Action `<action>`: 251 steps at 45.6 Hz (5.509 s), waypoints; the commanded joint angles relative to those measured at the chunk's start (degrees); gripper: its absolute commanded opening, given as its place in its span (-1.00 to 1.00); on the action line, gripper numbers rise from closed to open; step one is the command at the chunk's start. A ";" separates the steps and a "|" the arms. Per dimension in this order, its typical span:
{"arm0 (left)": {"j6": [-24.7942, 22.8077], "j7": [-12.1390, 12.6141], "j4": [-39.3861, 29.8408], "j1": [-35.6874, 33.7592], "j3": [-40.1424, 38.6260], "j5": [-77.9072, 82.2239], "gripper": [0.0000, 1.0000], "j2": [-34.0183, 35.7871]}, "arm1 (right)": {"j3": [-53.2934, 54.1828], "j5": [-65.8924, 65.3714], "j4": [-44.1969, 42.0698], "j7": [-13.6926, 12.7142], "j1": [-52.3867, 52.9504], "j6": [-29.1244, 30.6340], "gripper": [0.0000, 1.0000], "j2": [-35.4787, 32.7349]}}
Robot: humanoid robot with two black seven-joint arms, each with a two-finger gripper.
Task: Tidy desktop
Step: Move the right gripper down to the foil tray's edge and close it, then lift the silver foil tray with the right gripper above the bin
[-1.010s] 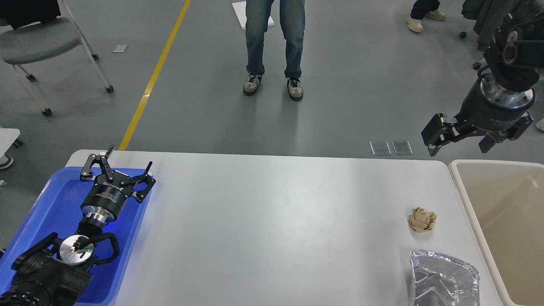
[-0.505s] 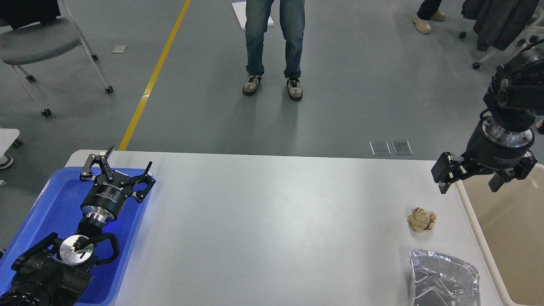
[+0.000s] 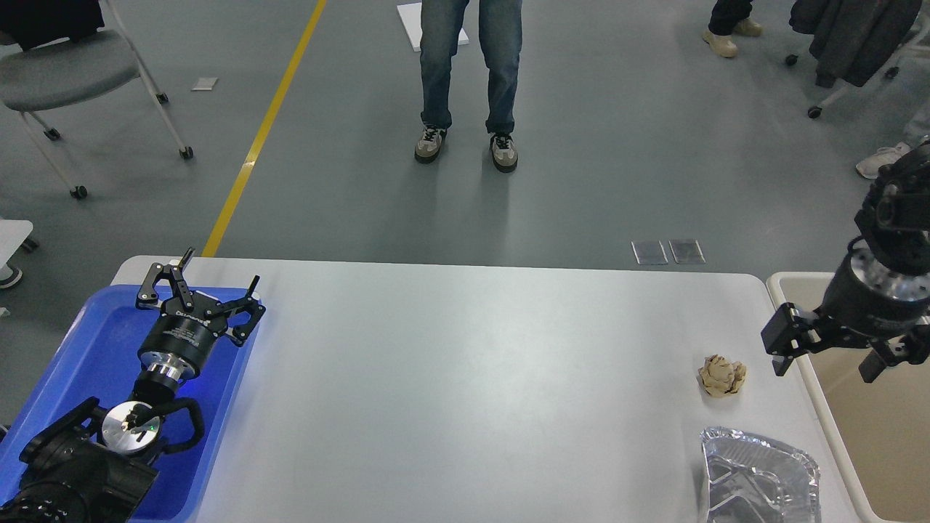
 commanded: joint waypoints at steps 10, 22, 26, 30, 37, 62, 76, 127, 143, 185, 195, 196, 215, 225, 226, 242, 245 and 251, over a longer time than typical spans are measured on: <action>0.00 0.00 0.00 0.00 -0.05 0.00 1.00 0.00 | 3.78 -4.87 0.04 0.00 -5.89 0.01 1.00 -9.23; 0.00 -0.09 0.00 0.00 -0.05 -0.08 1.00 0.00 | 14.07 -12.61 0.04 -0.09 -12.40 0.01 1.00 -16.44; 0.00 -0.09 0.00 0.00 -0.05 -0.09 1.00 0.00 | 15.04 -13.41 0.04 -0.09 -14.24 0.01 1.00 -17.41; 0.00 -0.09 0.00 0.00 -0.05 0.00 1.00 0.00 | 15.30 -13.32 -0.05 -0.09 -16.70 -2.10 1.00 -18.02; 0.00 -0.09 0.00 0.00 -0.05 -0.09 1.00 0.00 | 19.95 -13.23 0.13 -0.09 -20.39 -4.56 1.00 -21.36; 0.00 -0.09 0.00 0.00 -0.05 -0.09 1.00 0.00 | 31.74 -23.34 -0.22 -5.18 -34.46 -12.56 1.00 -23.56; 0.00 -0.09 0.00 0.00 -0.05 -0.09 1.00 0.00 | 32.53 -22.46 -0.31 -5.18 -39.03 -13.18 1.00 -21.81; 0.00 -0.18 0.00 0.00 -0.05 -0.09 1.00 0.00 | 43.43 -22.46 -1.89 -6.15 -50.02 -24.60 0.74 -18.55; 0.00 -0.09 0.00 0.00 -0.05 0.00 1.00 0.00 | 42.64 -21.58 -1.54 -8.96 -49.67 -20.30 -0.86 -19.26; 0.00 0.00 0.00 -0.09 -0.05 0.00 1.00 0.00 | 30.61 -2.25 -2.33 -10.46 -35.88 -7.38 -1.00 -21.45; 0.00 0.00 0.00 -0.09 -0.05 0.00 1.00 0.00 | 26.12 -1.28 0.65 -10.46 -27.61 -5.09 -1.00 -21.28; 0.00 0.09 0.00 -0.09 -0.05 0.00 1.00 0.00 | 25.85 -1.28 1.00 -10.46 -26.82 -4.83 -1.00 -21.37; 0.00 0.09 0.00 -0.09 0.04 0.00 1.00 0.00 | 17.68 1.53 7.07 -10.54 -4.94 0.01 -1.00 -21.02; 0.00 0.09 0.00 -0.09 0.04 0.00 1.00 0.00 | 13.29 3.91 7.07 -10.46 4.55 0.01 -1.00 -20.05; 0.00 0.09 0.00 -0.09 0.04 0.00 1.00 0.00 | 12.67 3.91 7.07 -10.46 5.43 0.01 -1.00 -19.87; 0.00 0.09 0.00 -0.09 0.04 0.00 1.00 0.00 | 5.02 8.74 6.90 -10.46 15.90 0.01 -1.00 -16.88; 0.00 0.09 0.00 -0.09 0.04 0.00 1.00 0.00 | 5.02 8.83 6.72 -10.46 16.16 0.01 -1.00 -16.97; 0.00 0.09 0.00 -0.09 0.04 0.00 1.00 0.00 | 5.02 8.83 6.37 -10.46 15.90 0.01 -1.00 -17.32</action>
